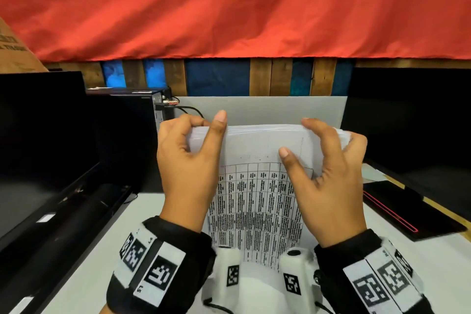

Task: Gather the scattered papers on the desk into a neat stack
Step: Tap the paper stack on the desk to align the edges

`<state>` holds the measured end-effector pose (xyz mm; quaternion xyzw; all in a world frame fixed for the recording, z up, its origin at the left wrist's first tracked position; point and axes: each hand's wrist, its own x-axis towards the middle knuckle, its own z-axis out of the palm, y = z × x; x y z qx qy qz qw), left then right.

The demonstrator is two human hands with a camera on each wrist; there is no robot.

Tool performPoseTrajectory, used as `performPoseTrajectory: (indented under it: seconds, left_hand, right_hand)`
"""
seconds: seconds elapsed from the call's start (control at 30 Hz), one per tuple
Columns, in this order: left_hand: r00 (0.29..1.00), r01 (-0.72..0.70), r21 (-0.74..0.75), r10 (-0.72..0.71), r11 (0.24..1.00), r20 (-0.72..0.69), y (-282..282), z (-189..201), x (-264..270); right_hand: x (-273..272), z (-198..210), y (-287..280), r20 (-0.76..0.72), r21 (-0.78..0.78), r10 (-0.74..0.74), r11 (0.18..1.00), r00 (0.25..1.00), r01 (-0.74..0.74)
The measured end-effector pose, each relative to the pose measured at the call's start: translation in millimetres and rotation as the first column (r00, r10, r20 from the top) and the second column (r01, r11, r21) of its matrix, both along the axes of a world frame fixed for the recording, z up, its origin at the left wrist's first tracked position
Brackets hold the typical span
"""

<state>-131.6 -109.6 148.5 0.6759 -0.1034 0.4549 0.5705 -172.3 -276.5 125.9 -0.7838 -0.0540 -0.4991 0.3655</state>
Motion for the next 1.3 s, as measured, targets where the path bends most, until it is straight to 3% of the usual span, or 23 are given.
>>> performPoseTrajectory:
  seconds: [0.17,0.33,0.47,0.53,0.67,0.8,0.93,1.07,1.17,1.3]
  left_hand:
    - [0.998,-0.026,-0.212,0.014,0.977,-0.056,4,5,16]
    - [0.998,-0.002,-0.202,-0.009,0.979,-0.057,-3,6,12]
    - [0.990,0.052,-0.326,-0.092,0.944,-0.109,5,5,24]
    - [0.988,0.063,-0.307,-0.103,0.950,-0.116,0,6,23]
    - [0.987,0.059,-0.339,-0.106,0.939,-0.122,2,7,29]
    - [0.977,0.100,-0.280,-0.148,0.955,-0.155,-4,5,27]
    - [0.972,0.102,-0.367,-0.171,0.925,-0.162,2,6,32]
    - [0.976,0.096,-0.304,-0.150,0.948,-0.160,-2,4,30]
    - [0.967,0.091,-0.393,-0.175,0.915,-0.184,4,4,35]
    - [0.962,0.115,-0.316,-0.185,0.942,-0.199,-2,1,30]
  right_hand:
    - [-1,2,-1,-0.004,0.044,-0.006,0.999,1.000,0.006]
    - [5,6,-4,0.006,-0.001,0.030,1.000,1.000,-0.030]
    - [12,4,-14,-0.017,0.085,0.036,0.996,0.999,-0.035]
    - [14,4,-12,-0.058,0.076,0.082,0.994,0.995,-0.078]
    - [18,8,-14,-0.074,0.112,0.008,0.994,0.997,0.001]
    - [19,7,-18,-0.094,0.090,0.116,0.990,0.989,-0.108]
    - [20,6,-23,-0.078,0.121,0.072,0.991,0.994,-0.063]
    - [20,3,-18,-0.104,0.078,0.117,0.991,0.988,-0.109]
    - [21,2,-21,-0.066,0.137,0.095,0.987,0.993,-0.085]
    - [21,-4,-18,-0.054,0.191,0.228,0.958,0.972,-0.214]
